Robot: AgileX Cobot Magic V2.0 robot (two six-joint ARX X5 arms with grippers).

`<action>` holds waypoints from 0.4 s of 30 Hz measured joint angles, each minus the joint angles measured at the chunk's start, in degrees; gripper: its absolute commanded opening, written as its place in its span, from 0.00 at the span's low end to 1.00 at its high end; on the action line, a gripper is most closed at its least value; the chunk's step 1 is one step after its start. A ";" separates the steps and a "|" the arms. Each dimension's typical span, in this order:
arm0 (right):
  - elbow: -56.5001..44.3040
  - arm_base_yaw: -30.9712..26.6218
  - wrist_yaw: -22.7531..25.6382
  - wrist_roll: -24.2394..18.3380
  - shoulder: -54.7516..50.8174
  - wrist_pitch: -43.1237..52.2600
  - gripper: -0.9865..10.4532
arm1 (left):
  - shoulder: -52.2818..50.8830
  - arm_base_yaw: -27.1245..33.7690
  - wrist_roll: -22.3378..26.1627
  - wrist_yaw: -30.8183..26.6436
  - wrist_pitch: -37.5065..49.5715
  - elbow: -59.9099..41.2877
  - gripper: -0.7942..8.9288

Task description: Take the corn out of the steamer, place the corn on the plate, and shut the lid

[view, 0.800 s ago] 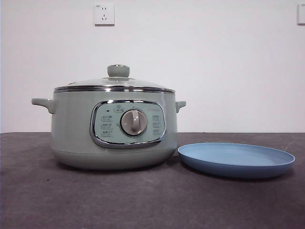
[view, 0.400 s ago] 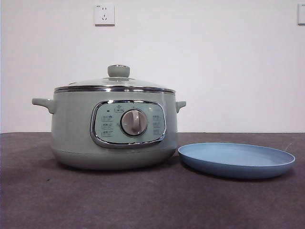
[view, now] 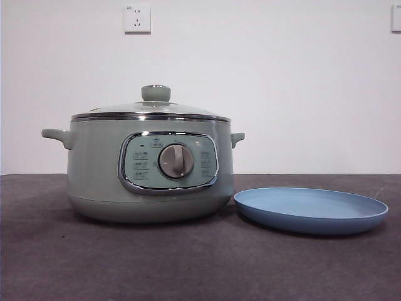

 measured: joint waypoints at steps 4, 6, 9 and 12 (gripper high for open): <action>0.48 2.99 0.04 -2.62 2.27 -1.84 0.08 | 0.94 0.00 1.79 0.55 -1.40 1.18 0.08; 0.48 3.76 0.02 -3.21 2.62 -1.79 0.10 | 0.94 0.00 2.10 0.52 -1.55 1.18 0.09; 0.48 4.00 0.07 -3.52 2.64 -1.79 0.23 | 0.94 0.00 2.03 0.55 -1.55 1.18 0.37; 0.50 4.00 0.15 -3.54 2.64 -1.79 0.51 | 0.94 0.00 2.03 0.55 -1.55 1.18 0.70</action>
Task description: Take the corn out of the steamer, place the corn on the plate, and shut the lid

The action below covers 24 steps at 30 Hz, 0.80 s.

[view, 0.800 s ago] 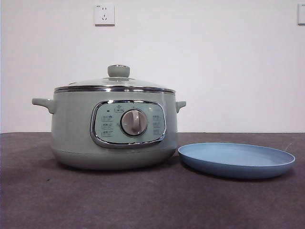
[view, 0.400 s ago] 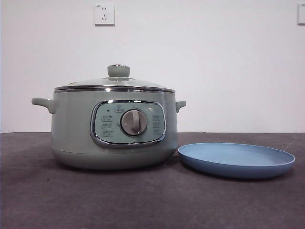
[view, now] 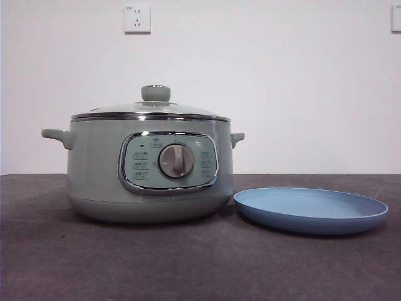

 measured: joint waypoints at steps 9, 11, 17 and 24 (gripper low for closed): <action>0.00 0.00 0.04 1.18 0.02 0.00 0.67 | 1.07 -0.04 0.00 2.67 4.04 0.07 0.70; 0.00 0.00 0.04 1.18 0.02 0.00 0.67 | 2.21 -0.48 0.00 2.73 5.40 0.07 0.70; 0.02 0.00 0.09 1.40 0.02 0.00 0.67 | 8.37 -3.91 -0.48 2.69 12.96 0.09 0.70; 0.02 0.00 0.07 1.40 0.02 0.00 0.67 | 19.65 -11.06 -0.92 -4.33 23.10 2.29 0.70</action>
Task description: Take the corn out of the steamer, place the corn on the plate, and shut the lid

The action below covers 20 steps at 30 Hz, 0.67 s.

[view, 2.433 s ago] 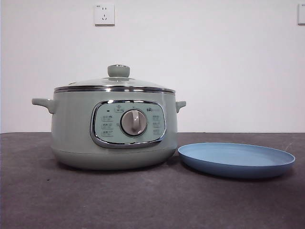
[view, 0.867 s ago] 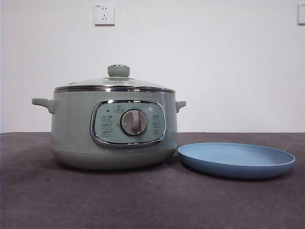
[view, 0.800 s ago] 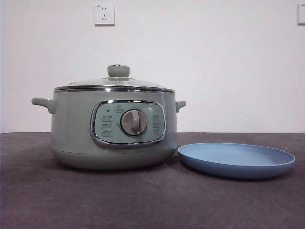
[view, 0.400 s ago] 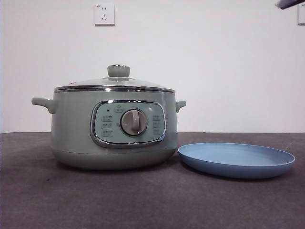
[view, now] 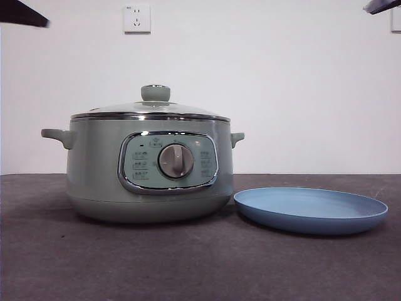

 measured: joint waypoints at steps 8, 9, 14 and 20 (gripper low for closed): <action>0.00 0.00 0.02 0.00 0.00 0.00 0.67 | 17.09 -8.37 2.38 -10.62 3.98 11.06 0.70; 0.00 0.00 0.02 0.00 0.00 0.00 0.67 | 19.26 -9.31 3.10 -11.87 4.20 12.48 0.70; 0.00 0.00 0.02 0.00 0.00 0.00 0.67 | 27.93 -12.70 5.95 -15.76 6.78 17.16 0.70; 0.00 0.00 0.02 0.00 0.00 0.00 0.66 | 34.16 -15.08 6.95 -19.41 11.98 17.97 0.70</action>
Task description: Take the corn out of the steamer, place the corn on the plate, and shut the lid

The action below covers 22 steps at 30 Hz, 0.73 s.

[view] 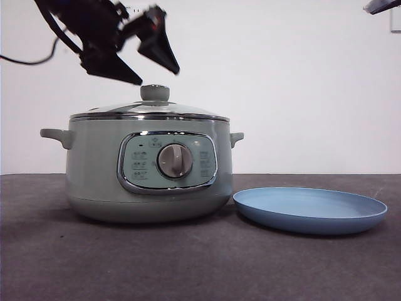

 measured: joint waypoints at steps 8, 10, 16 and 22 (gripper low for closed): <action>0.02 0.00 0.02 0.00 0.00 0.00 0.66 | 3.74 -0.68 0.52 -2.58 0.81 0.00 0.69; 0.02 0.00 0.00 0.00 0.00 0.00 0.66 | 3.78 -0.74 0.59 -3.39 0.83 0.00 0.64; 0.02 0.00 0.00 0.00 0.00 0.00 0.66 | 3.78 -0.90 1.25 -3.93 0.98 0.00 0.27; 0.02 0.00 0.11 0.00 0.00 0.00 0.66 | 3.78 -1.51 1.29 -3.06 0.72 0.00 0.20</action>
